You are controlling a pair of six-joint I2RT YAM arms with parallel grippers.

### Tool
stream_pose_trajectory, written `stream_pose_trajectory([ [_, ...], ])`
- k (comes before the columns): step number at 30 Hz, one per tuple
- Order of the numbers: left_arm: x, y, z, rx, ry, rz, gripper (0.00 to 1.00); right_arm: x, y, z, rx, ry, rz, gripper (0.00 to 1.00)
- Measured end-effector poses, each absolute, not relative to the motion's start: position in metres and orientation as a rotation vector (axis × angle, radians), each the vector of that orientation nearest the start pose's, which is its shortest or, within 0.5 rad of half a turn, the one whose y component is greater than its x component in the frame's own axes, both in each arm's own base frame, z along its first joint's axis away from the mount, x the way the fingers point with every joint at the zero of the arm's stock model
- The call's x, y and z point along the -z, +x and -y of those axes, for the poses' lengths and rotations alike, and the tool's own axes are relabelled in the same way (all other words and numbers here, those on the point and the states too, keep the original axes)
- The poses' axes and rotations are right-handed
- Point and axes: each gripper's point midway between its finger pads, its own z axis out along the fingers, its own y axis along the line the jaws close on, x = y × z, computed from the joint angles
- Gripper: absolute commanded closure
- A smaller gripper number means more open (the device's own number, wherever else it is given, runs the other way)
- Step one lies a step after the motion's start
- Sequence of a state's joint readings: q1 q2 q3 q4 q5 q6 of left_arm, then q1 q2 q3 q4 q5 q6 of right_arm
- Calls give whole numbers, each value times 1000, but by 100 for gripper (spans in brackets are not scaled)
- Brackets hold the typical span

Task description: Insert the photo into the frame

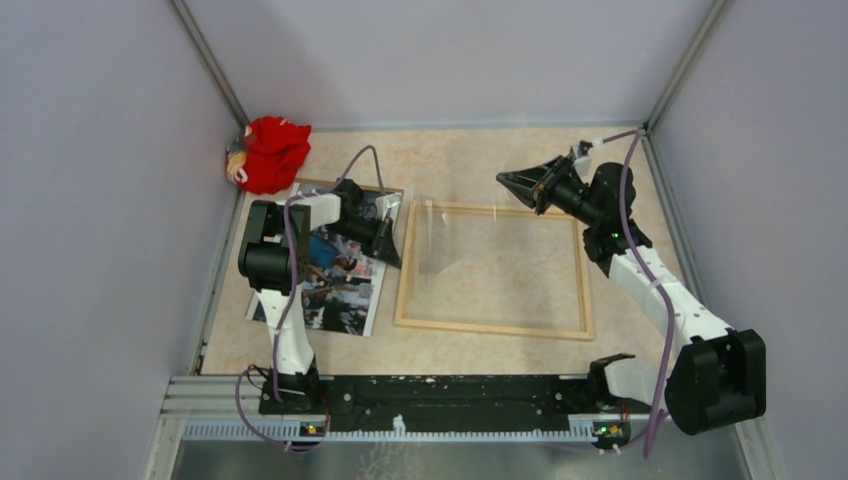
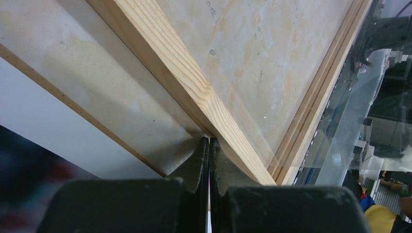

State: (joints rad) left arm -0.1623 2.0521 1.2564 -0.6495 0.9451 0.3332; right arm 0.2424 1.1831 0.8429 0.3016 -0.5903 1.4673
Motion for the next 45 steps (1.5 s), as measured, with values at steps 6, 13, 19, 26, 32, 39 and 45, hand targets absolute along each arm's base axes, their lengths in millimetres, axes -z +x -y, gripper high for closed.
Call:
stream_pose_trajectory([
  [6,-23,315,188,1330,726,-2536,100,-314,330,-213,-1678,673,-1828,100],
  [13,-23,315,188,1330,726,-2536,100,-304,326,-208,-1648,707,-1837,100],
  [19,-23,315,188,1330,725,-2536,100,-299,312,-204,-1635,726,-1846,100],
  [26,-23,314,188,1330,725,-2536,100,-309,294,-200,-1631,678,-1837,100],
  [32,-23,314,188,1330,724,-2536,100,-302,289,-201,-1625,683,-1870,100],
  [39,-23,315,188,1330,724,-2536,100,-302,288,-202,-1631,676,-1874,100],
  [45,-23,315,188,1331,723,-2537,100,-302,287,-202,-1635,672,-1878,100],
])
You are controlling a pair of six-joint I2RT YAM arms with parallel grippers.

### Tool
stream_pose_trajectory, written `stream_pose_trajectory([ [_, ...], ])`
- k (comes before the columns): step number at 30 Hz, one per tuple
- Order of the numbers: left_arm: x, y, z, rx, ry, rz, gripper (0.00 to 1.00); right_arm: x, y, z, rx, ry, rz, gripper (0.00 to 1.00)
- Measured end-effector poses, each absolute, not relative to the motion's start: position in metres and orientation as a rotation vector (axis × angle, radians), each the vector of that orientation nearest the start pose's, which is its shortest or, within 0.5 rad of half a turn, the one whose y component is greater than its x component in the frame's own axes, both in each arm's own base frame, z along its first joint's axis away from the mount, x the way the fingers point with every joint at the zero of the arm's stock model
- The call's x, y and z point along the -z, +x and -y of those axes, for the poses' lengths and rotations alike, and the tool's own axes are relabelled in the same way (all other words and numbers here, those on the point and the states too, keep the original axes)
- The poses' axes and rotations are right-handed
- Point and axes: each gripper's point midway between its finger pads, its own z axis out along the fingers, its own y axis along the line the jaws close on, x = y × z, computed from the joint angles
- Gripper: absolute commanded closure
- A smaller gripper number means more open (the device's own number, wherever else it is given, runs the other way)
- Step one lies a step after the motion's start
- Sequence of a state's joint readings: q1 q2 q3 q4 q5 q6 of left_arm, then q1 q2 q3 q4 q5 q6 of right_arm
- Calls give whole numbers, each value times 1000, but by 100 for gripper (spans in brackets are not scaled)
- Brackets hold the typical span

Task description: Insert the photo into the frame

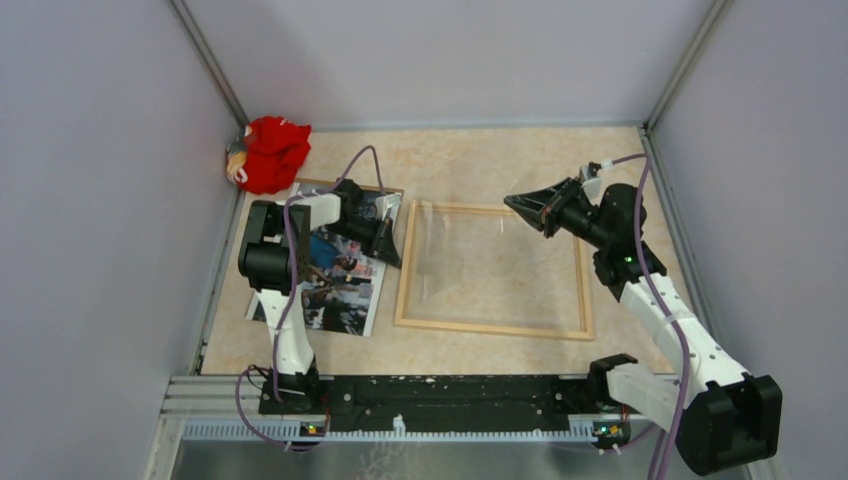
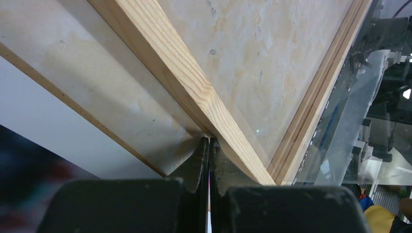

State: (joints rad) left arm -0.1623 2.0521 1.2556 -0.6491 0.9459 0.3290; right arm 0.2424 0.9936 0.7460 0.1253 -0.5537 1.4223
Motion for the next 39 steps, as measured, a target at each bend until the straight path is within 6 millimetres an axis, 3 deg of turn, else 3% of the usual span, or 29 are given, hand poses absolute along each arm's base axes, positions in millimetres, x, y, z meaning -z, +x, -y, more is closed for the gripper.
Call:
stream_pose_trajectory([
  [15,-23,315,188,1331,716,-2541,100,-273,274,-203,-1558,662,-2020,100],
  [25,-23,315,188,1332,716,-2541,100,-263,265,-198,-1471,631,-2085,100],
  [39,-23,315,188,1332,716,-2541,100,-241,273,-160,-1253,601,-2146,100],
])
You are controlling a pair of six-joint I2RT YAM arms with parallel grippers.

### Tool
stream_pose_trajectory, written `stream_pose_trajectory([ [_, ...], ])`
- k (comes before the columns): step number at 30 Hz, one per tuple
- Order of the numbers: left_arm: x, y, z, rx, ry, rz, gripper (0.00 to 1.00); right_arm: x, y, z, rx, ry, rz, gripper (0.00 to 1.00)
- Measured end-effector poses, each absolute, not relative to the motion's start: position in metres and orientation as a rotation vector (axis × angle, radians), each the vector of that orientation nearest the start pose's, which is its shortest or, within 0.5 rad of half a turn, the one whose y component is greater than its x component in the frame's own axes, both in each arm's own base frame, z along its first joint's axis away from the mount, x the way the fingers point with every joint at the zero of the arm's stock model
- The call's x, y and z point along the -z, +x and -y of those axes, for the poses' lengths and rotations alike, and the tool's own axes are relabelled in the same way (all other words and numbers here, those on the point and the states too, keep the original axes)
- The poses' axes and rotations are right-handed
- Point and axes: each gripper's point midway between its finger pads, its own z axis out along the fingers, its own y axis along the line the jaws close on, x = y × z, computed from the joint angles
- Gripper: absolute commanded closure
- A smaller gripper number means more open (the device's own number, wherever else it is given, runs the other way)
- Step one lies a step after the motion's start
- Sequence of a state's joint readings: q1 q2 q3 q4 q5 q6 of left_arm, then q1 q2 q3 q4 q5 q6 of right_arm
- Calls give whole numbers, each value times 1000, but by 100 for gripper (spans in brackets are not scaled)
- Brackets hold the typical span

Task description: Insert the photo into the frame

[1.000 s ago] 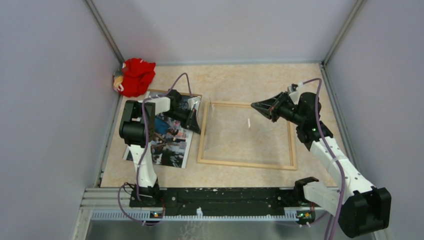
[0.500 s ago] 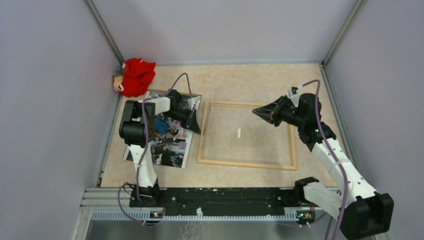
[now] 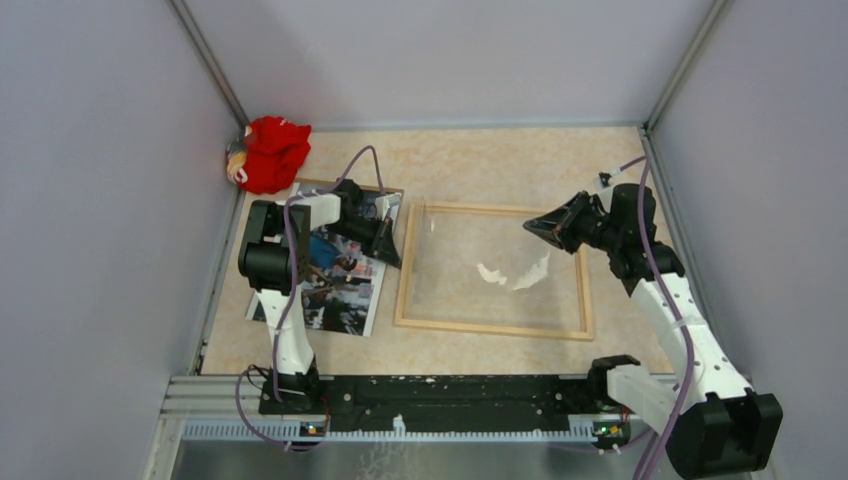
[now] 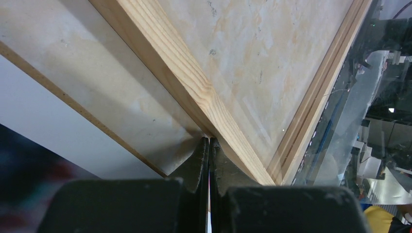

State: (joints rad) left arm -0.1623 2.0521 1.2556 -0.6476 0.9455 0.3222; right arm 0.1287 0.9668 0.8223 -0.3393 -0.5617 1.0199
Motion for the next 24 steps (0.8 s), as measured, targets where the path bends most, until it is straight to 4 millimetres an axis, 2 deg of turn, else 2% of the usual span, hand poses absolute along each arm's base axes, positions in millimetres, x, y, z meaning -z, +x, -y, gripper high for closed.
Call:
stream_pose_trajectory([
  [9,-23,315,188,1333,713,-2543,100,-233,270,-153,-1181,572,-2185,100],
  [24,-23,315,188,1334,707,-2545,100,-234,271,-139,-1038,501,-2194,100],
])
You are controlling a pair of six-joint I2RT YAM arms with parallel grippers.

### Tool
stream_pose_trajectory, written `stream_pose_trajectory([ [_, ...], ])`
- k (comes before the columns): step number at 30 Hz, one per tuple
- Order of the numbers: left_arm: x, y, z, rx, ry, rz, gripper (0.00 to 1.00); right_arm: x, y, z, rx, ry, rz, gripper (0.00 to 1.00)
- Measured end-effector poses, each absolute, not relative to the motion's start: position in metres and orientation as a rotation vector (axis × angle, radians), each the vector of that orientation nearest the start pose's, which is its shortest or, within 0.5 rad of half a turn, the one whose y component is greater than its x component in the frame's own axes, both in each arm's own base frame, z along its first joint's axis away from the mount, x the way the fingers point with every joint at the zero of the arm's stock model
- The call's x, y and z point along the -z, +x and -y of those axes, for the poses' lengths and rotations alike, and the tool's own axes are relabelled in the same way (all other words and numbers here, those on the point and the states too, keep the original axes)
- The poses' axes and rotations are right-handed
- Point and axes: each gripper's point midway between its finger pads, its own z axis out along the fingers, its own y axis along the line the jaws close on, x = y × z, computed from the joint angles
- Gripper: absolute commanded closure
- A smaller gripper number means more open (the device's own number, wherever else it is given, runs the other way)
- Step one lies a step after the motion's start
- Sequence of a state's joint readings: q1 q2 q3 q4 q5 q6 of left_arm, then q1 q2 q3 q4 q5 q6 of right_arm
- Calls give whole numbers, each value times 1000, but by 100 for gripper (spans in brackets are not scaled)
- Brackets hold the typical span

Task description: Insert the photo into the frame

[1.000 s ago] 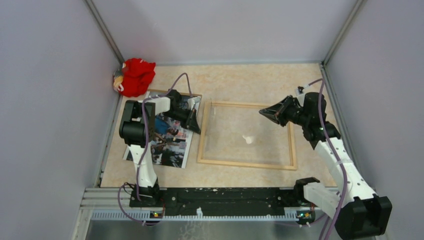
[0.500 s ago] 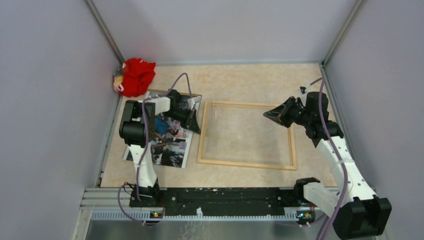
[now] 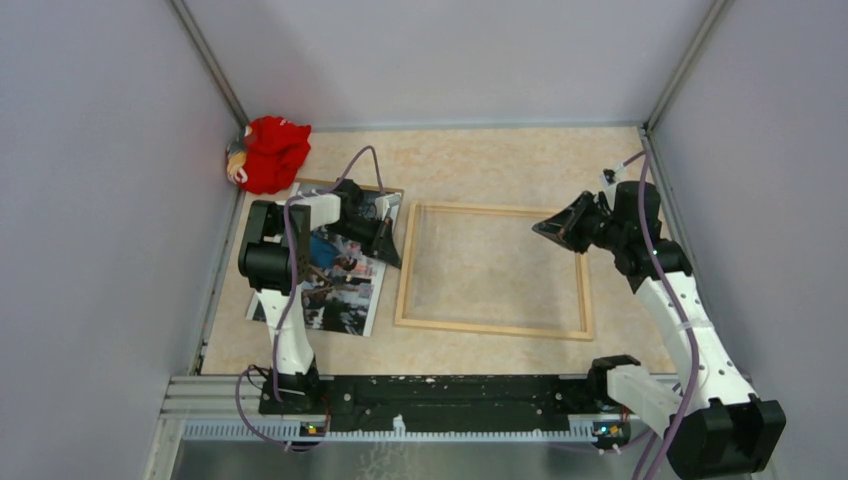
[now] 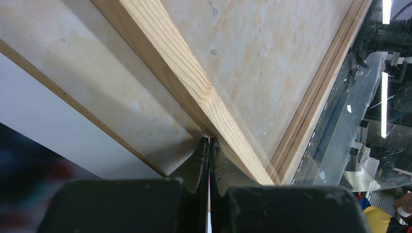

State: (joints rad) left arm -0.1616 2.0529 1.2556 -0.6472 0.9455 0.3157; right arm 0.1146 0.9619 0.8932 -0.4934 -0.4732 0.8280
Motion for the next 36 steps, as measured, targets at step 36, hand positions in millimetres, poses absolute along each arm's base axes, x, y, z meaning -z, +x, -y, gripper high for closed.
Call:
stream_pose_trajectory([
  [36,-23,315,188,1335,704,-2548,100,-200,261,-132,-977,538,-2231,100],
])
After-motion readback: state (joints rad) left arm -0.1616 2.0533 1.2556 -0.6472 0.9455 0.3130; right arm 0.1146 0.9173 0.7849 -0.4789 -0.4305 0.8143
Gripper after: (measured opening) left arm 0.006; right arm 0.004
